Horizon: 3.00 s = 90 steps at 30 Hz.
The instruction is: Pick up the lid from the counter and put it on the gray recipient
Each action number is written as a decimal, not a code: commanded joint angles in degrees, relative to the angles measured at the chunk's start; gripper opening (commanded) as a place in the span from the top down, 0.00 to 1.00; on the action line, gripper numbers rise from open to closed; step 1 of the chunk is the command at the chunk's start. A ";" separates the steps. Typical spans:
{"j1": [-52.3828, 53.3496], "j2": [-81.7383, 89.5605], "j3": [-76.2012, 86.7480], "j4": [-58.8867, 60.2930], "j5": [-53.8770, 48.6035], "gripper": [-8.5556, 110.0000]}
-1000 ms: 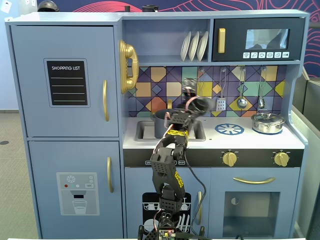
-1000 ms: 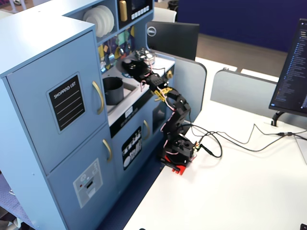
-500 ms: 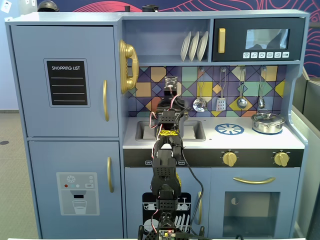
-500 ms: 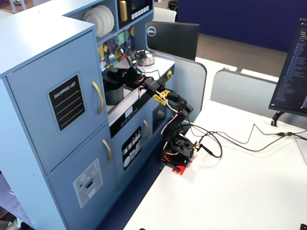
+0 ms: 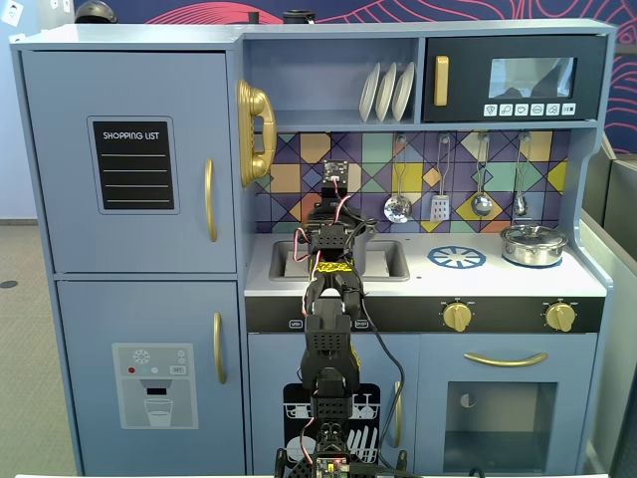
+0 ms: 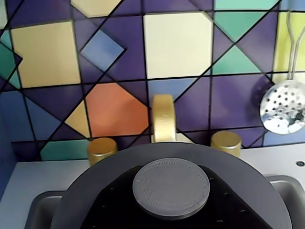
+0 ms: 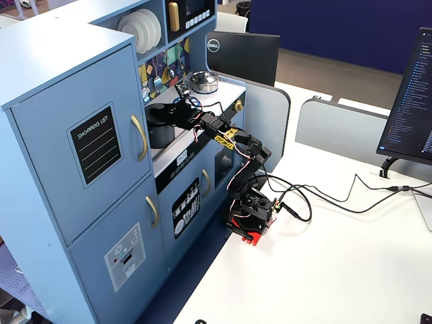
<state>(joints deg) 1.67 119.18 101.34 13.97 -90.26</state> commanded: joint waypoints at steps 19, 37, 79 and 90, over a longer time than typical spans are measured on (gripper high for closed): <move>-0.88 -5.54 -1.76 -4.75 -0.26 0.93; -3.34 6.86 3.25 9.40 3.78 0.73; 0.18 60.47 70.58 67.24 2.99 0.93; 1.49 62.93 70.66 73.74 3.25 0.88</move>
<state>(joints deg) 1.93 182.46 171.91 77.61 -88.15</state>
